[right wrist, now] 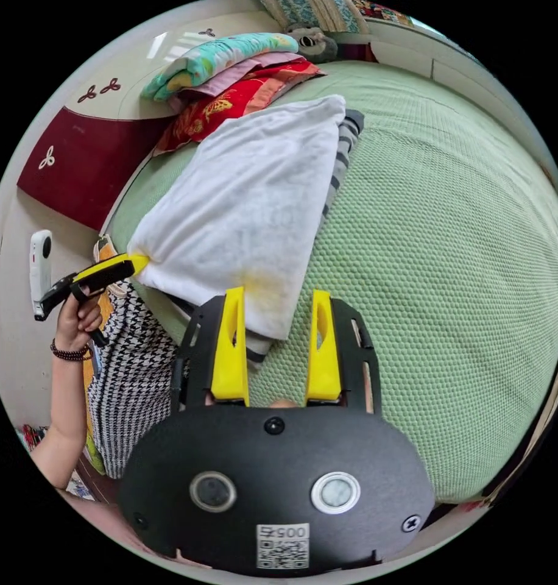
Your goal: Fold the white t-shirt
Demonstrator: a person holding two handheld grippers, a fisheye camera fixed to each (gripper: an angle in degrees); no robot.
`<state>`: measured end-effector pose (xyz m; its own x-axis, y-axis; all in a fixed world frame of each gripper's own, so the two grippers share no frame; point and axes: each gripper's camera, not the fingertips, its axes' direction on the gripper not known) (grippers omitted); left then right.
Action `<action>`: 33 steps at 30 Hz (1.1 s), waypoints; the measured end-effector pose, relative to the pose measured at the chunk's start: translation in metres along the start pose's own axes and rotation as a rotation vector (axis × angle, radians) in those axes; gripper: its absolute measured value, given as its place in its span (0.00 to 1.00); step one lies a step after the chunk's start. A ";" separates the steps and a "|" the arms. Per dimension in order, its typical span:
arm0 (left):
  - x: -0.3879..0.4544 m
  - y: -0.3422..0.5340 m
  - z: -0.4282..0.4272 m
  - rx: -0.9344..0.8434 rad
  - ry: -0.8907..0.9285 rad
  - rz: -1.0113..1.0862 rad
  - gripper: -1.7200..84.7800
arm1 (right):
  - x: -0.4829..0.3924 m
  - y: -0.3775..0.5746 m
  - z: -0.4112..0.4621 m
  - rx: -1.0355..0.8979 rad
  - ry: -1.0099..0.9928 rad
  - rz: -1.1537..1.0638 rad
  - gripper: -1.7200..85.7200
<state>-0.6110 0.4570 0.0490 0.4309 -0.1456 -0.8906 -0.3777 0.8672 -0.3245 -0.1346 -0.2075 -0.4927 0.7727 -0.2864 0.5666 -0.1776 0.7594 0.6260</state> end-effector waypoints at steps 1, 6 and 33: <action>0.003 -0.001 0.000 -0.003 -0.010 0.010 0.09 | -0.001 0.005 0.005 -0.003 -0.005 -0.029 0.14; 0.015 -0.011 -0.012 -0.001 0.030 0.032 0.09 | -0.018 0.016 -0.014 0.000 0.068 -0.094 0.02; 0.160 0.099 0.092 0.041 -0.126 -0.011 0.01 | 0.058 0.172 -0.108 0.094 0.257 0.169 0.10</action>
<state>-0.5039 0.5634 -0.0961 0.5354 -0.0966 -0.8390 -0.3399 0.8848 -0.3187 -0.0548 -0.0309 -0.4101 0.8540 0.0055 0.5203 -0.3628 0.7230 0.5879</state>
